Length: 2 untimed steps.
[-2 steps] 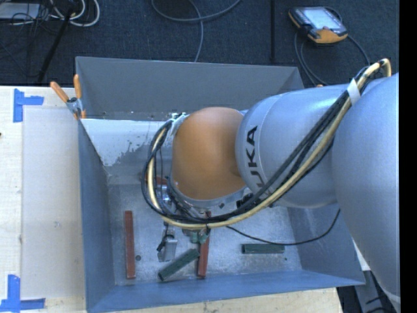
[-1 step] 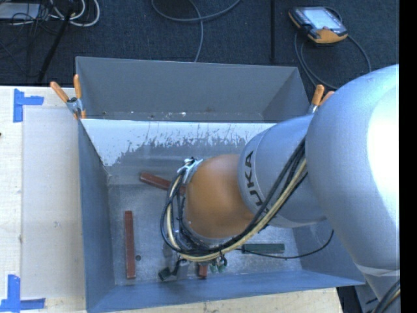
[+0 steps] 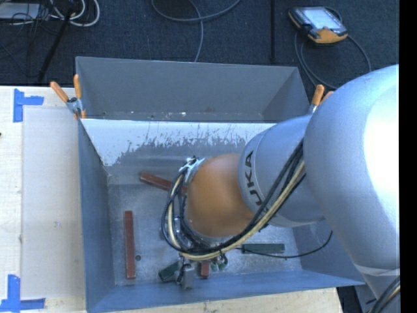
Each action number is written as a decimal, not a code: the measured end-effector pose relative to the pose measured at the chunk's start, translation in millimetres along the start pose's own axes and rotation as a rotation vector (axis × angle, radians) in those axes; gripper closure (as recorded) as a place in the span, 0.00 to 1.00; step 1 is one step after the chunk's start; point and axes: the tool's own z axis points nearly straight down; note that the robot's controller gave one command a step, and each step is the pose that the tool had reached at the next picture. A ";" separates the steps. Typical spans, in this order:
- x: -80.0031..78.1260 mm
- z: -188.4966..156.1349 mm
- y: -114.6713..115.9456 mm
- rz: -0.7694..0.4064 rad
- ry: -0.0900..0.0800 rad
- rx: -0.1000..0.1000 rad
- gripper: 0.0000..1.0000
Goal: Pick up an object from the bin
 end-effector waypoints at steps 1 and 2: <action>3.5 0.2 0.1 0.001 0.013 0.000 1.00; 3.5 0.2 0.1 0.001 0.013 0.000 1.00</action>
Offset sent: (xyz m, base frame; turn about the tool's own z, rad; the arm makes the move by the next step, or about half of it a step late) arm 0.0000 0.0000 0.0000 0.0000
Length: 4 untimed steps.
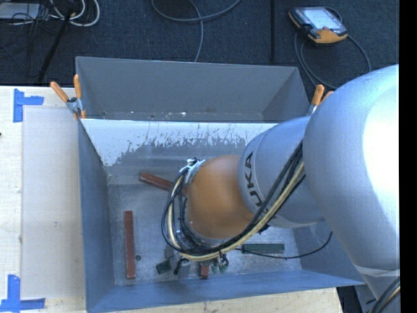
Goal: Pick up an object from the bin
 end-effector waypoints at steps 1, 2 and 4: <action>-26.3 -158.3 0.2 -0.033 -0.001 0.001 1.00; -25.9 -157.6 -0.1 -0.032 0.001 0.001 0.00; -13.2 -106.6 5.1 -0.094 -0.003 0.001 0.00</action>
Offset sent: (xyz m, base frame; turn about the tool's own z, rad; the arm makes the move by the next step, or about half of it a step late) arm 0.0000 0.0000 0.0000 0.0000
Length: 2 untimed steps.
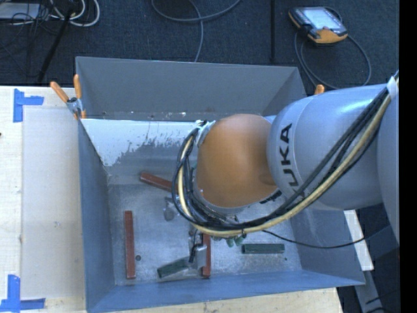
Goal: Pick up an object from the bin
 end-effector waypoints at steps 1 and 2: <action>15.6 64.6 -44.8 -0.134 0.001 -0.002 0.00; -7.9 107.4 -4.9 -0.118 0.004 -0.001 1.00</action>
Offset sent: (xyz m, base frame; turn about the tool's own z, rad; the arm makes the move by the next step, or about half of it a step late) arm 0.0090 -0.0036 -0.1081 -0.1183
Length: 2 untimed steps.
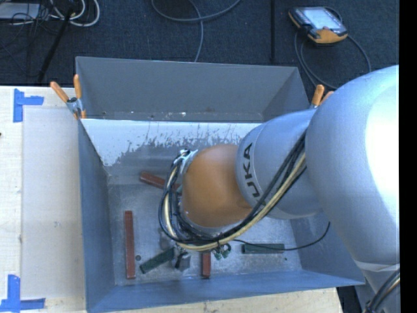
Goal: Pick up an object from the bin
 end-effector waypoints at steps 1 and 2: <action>0.0 0.0 -0.1 0.001 0.000 0.000 1.00; 20.7 -151.2 -62.6 -0.012 0.000 0.001 1.00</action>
Offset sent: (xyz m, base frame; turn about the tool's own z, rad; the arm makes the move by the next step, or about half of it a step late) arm 0.0051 -0.0656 0.1513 -0.0153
